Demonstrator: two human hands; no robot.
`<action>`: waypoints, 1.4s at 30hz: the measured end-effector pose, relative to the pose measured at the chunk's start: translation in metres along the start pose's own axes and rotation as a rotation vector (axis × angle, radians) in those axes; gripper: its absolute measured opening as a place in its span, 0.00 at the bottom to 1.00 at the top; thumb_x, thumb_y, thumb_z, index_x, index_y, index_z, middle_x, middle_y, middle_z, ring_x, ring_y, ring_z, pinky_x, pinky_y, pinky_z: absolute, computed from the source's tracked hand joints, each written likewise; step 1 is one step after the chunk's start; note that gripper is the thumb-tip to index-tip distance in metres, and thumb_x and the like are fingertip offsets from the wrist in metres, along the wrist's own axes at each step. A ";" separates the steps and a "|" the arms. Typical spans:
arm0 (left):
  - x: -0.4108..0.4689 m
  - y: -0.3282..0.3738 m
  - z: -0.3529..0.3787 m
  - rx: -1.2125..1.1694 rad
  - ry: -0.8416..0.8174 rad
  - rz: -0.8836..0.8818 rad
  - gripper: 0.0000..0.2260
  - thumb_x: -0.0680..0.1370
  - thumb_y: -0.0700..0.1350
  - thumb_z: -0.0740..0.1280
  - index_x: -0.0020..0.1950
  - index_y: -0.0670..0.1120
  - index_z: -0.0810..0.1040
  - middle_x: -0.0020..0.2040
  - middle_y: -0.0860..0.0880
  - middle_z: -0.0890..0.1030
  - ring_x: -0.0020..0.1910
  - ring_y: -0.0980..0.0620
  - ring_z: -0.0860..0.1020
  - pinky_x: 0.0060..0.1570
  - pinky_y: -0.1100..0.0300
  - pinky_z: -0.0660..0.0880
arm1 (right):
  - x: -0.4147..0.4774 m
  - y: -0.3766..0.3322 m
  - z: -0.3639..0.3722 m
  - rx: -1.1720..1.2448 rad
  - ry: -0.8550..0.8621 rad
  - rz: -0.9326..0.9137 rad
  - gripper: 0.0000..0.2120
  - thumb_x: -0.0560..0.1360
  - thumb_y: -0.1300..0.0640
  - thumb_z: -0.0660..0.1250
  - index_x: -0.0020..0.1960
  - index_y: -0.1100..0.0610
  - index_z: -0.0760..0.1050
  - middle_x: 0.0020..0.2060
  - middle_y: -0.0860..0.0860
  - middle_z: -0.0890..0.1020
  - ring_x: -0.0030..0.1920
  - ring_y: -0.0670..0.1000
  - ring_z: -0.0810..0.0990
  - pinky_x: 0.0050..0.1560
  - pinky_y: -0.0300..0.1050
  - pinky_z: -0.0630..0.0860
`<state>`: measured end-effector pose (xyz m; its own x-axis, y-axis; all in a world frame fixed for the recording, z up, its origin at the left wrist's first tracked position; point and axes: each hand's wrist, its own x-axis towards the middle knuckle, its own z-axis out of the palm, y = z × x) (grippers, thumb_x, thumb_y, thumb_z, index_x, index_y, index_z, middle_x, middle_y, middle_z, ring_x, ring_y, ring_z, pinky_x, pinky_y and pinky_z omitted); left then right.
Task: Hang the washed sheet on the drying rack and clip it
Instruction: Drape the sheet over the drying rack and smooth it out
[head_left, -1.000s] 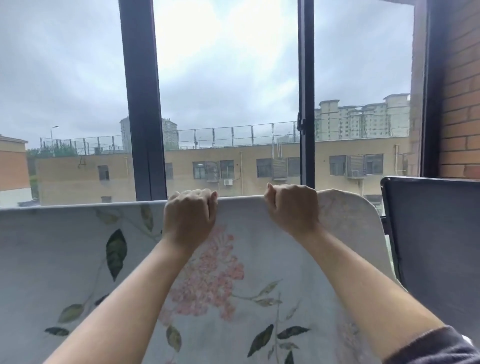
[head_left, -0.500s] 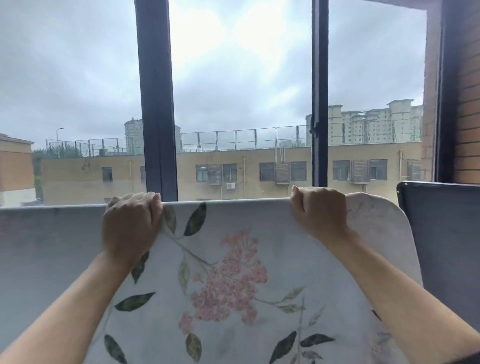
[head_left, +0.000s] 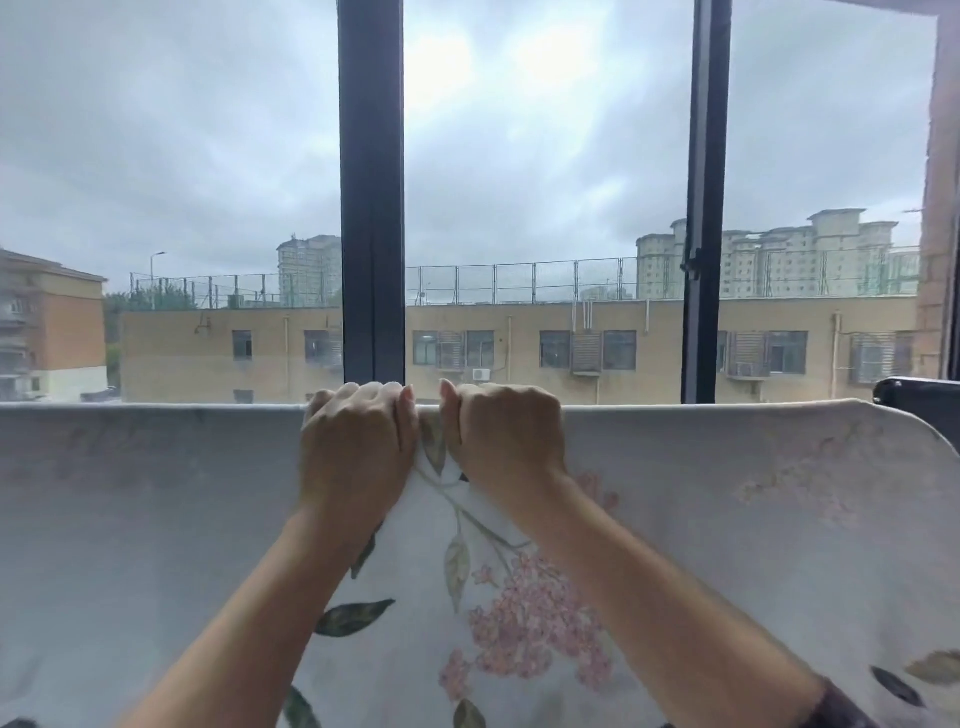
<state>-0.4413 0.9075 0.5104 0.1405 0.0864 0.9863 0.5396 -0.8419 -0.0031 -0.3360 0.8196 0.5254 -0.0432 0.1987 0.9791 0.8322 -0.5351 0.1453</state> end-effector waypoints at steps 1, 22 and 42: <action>0.000 -0.005 -0.003 0.000 -0.023 0.011 0.20 0.80 0.48 0.50 0.33 0.46 0.73 0.30 0.48 0.77 0.30 0.46 0.76 0.40 0.54 0.73 | 0.000 -0.003 -0.001 0.012 -0.005 0.005 0.26 0.77 0.48 0.52 0.24 0.53 0.71 0.17 0.47 0.68 0.17 0.50 0.67 0.24 0.36 0.59; -0.004 -0.221 -0.047 0.069 -0.107 -0.091 0.20 0.78 0.47 0.52 0.31 0.43 0.75 0.31 0.42 0.80 0.33 0.41 0.78 0.44 0.49 0.72 | 0.002 -0.018 -0.003 -0.088 -0.075 0.037 0.22 0.79 0.49 0.51 0.26 0.48 0.61 0.18 0.43 0.58 0.18 0.48 0.61 0.25 0.36 0.57; -0.007 -0.253 -0.057 0.022 -0.122 0.025 0.21 0.79 0.48 0.51 0.34 0.43 0.77 0.32 0.45 0.80 0.31 0.43 0.79 0.41 0.51 0.72 | 0.029 -0.175 0.034 -0.015 -0.078 0.063 0.24 0.76 0.49 0.53 0.25 0.54 0.71 0.18 0.48 0.68 0.18 0.53 0.68 0.25 0.37 0.61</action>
<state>-0.6262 1.0889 0.5141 0.2537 0.1306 0.9584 0.5526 -0.8328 -0.0328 -0.4644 0.9470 0.5233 0.0527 0.2275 0.9724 0.8235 -0.5606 0.0866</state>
